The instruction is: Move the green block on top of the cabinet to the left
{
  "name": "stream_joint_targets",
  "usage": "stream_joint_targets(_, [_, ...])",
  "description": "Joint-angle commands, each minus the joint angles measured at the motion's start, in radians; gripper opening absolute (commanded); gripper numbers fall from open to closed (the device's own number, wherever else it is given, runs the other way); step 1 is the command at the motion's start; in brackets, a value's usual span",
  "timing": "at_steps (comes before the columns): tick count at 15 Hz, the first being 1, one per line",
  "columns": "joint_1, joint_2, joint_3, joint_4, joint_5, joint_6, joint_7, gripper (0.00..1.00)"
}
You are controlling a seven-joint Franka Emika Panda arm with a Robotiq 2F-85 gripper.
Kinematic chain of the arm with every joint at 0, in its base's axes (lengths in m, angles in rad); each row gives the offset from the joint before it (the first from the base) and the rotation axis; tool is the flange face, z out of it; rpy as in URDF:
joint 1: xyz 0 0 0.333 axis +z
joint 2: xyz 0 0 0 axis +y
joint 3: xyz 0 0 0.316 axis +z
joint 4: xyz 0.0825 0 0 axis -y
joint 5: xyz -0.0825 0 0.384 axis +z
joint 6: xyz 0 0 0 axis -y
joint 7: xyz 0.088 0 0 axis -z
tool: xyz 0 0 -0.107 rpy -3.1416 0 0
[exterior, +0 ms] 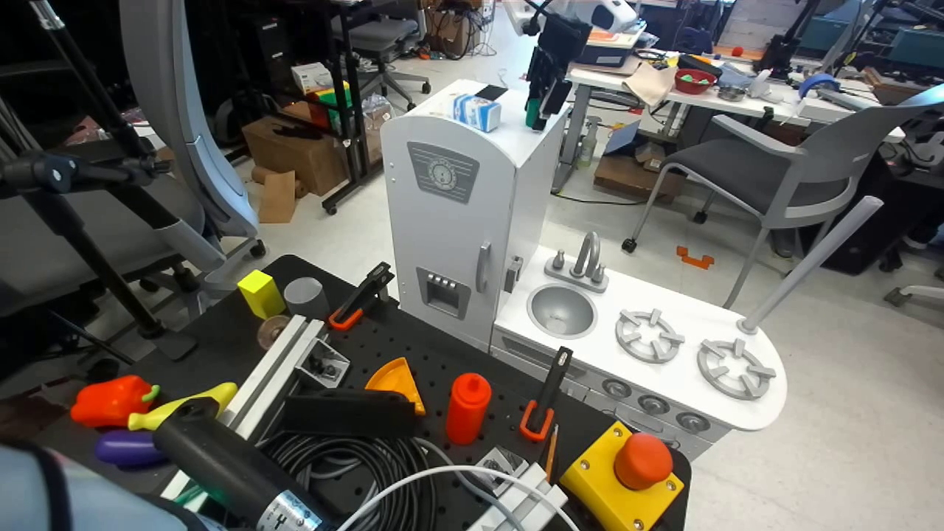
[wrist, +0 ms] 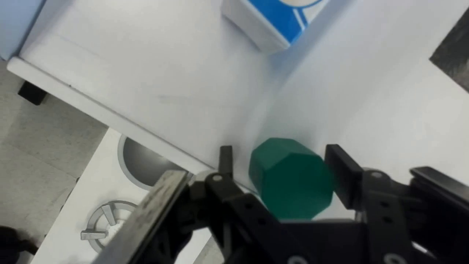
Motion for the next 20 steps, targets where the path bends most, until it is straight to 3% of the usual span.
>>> stream_joint_targets(1, [0.001, 0.028, 0.008, 0.077, -0.009, -0.081, 0.019, 0.35])
stream_joint_targets(3, [0.011, 0.022, 0.002, 0.085, -0.023, -0.086, 0.018, 0.2])
stream_joint_targets(4, [0.017, 0.015, 0.0, 0.085, -0.029, -0.08, 0.015, 0.18])
stream_joint_targets(11, [0.058, 0.018, 0.035, 0.161, -0.048, -0.1, -0.034, 0.18])
stream_joint_targets(20, [0.102, 0.142, 0.082, 0.354, -0.039, -0.214, -0.082, 0.18])
